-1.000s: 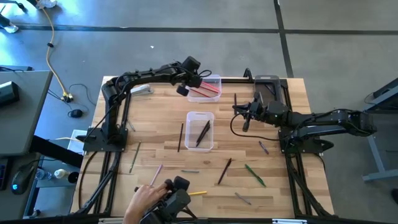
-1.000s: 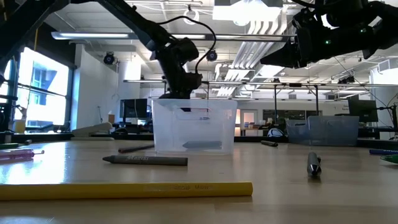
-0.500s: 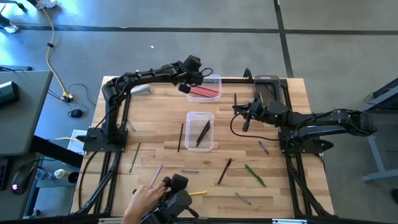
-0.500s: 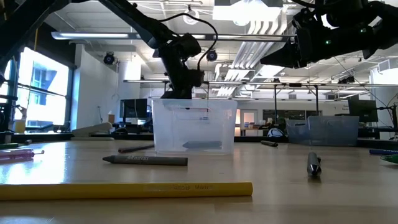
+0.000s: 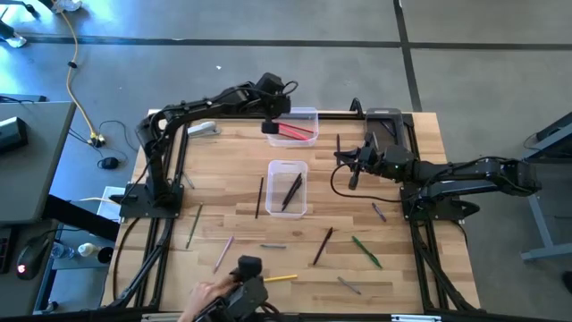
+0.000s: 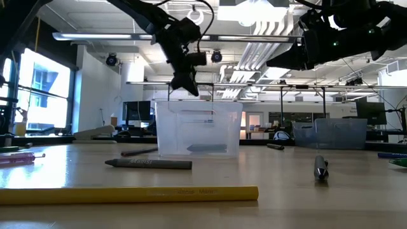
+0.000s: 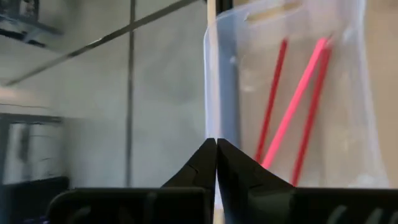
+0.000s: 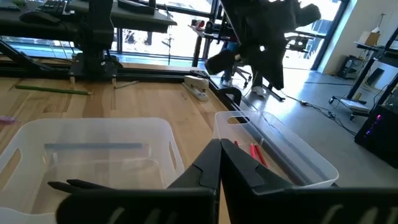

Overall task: Sort crayons/erasers/pens/pencils in bins
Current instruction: Put the blue crayon into the transparent black bin

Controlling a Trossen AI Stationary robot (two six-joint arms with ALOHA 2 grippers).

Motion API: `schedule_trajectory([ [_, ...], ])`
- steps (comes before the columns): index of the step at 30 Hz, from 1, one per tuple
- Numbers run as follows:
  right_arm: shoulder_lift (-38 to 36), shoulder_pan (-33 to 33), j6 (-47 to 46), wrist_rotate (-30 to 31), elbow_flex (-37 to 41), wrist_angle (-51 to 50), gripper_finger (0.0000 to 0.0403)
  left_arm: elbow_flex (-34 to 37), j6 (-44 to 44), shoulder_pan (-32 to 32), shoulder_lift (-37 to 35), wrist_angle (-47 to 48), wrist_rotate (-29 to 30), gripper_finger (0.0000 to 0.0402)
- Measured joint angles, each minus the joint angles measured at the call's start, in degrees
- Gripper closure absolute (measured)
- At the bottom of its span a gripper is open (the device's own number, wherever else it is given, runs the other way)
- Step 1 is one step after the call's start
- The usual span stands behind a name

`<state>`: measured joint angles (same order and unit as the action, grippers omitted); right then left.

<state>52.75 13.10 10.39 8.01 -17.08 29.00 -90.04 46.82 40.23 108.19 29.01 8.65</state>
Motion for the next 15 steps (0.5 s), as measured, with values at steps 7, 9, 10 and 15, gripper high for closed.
schedule_trajectory([
  [7, 0.0, 0.0, 0.2, 0.0, 0.0, -0.6, 0.0403, 8.4, -4.4, 0.3, -3.8, -6.9, -4.4, 0.0401],
  [9, 0.0, 0.0, 0.2, 0.0, 0.0, -0.6, 0.0403, 12.0, -5.9, 0.3, -5.0, -10.2, -4.4, 0.0401],
  [10, 0.0, 0.0, 0.2, 0.0, 0.0, -0.6, 0.0403, 13.8, -6.7, 0.3, -5.7, -11.6, -4.6, 0.0401],
  [15, 0.0, 0.0, 0.2, 0.0, 0.0, -0.6, 0.0403, 24.1, -9.8, 0.7, -10.2, -21.7, -4.8, 0.0401],
])
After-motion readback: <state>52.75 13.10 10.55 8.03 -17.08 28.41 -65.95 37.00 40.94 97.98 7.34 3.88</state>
